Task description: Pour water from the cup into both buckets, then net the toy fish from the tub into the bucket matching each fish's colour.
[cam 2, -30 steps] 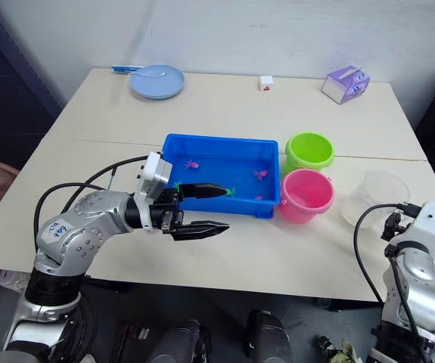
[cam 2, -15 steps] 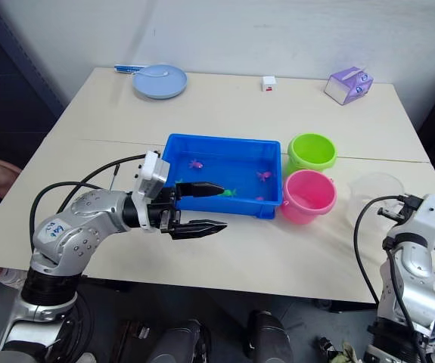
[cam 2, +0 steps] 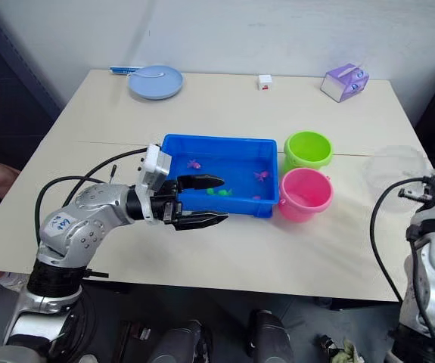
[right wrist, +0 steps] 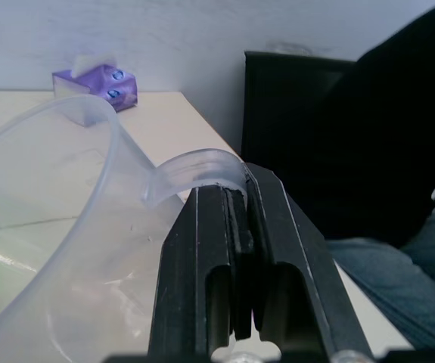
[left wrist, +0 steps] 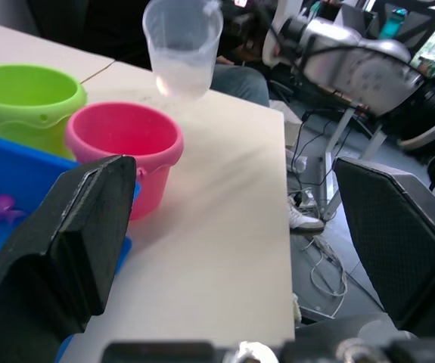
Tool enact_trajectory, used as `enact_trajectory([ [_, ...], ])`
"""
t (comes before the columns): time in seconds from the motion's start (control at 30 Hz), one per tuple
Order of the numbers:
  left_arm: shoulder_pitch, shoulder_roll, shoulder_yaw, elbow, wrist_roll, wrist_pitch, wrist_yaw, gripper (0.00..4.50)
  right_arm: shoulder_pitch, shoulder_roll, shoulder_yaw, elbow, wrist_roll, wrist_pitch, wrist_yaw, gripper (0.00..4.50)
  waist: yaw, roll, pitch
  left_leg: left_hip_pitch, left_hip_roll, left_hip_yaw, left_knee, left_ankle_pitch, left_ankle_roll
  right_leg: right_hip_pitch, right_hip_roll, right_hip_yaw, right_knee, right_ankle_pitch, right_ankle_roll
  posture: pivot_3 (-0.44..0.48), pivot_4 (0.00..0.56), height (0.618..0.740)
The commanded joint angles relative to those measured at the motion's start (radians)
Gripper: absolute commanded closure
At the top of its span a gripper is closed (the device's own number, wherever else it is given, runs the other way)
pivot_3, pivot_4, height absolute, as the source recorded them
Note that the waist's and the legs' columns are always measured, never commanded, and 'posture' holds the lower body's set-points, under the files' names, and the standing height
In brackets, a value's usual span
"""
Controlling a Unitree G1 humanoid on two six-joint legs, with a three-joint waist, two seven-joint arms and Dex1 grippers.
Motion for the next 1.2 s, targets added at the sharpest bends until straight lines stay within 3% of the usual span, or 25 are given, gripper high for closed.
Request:
enact_trajectory([
  [0.03,-0.012,-0.010,0.002,0.003,0.025,-0.037,0.004,0.00,-0.019,-0.067,0.043,-0.074,-0.051,0.027,0.024,3.81,0.000,0.000,0.000,0.000,0.000,0.000,0.000,0.000,0.000,0.000,0.000,0.000,0.000,0.000,0.000,0.000,0.150,0.739],
  [0.13,-0.010,-0.018,-0.006,0.018,0.045,-0.056,0.002,0.00,-0.028,-0.149,0.127,-0.078,-0.143,0.021,0.056,3.81,0.000,0.000,0.000,0.000,-0.001,0.000,0.000,0.000,0.000,0.000,-0.001,0.000,0.000,0.000,0.000,0.000,0.150,0.739],
  [0.4,-0.014,-0.027,-0.015,0.046,0.089,-0.093,-0.010,0.00,-0.045,-0.229,0.269,-0.090,-0.292,-0.011,0.113,3.81,0.002,0.000,0.000,-0.001,-0.001,0.000,0.000,0.000,0.000,0.000,-0.001,-0.001,-0.001,0.000,0.000,0.000,0.150,0.739],
  [0.77,-0.014,-0.033,-0.009,0.048,0.098,-0.100,-0.002,0.00,-0.061,-0.358,0.386,-0.037,-0.540,-0.194,0.167,3.81,0.002,0.000,0.000,-0.001,0.000,0.000,0.000,0.000,0.000,-0.001,-0.001,-0.001,-0.001,0.000,0.000,0.000,0.150,0.739],
  [1.0,-0.033,-0.042,-0.008,0.065,0.107,-0.109,-0.003,0.00,-0.061,-0.319,0.362,-0.014,-0.550,-0.214,0.182,3.81,0.003,0.000,0.000,-0.001,0.000,0.000,0.000,0.000,0.000,-0.001,-0.001,-0.001,-0.001,0.000,0.000,0.000,0.150,0.739],
  [1.2,-0.072,-0.077,-0.020,0.121,0.128,-0.137,0.006,0.00,-0.066,-0.181,0.252,0.010,-0.400,-0.138,0.193,3.81,0.003,0.000,0.000,-0.001,0.000,0.000,0.000,0.000,0.000,0.000,-0.001,-0.002,-0.001,0.000,0.000,0.000,0.150,0.739],
])
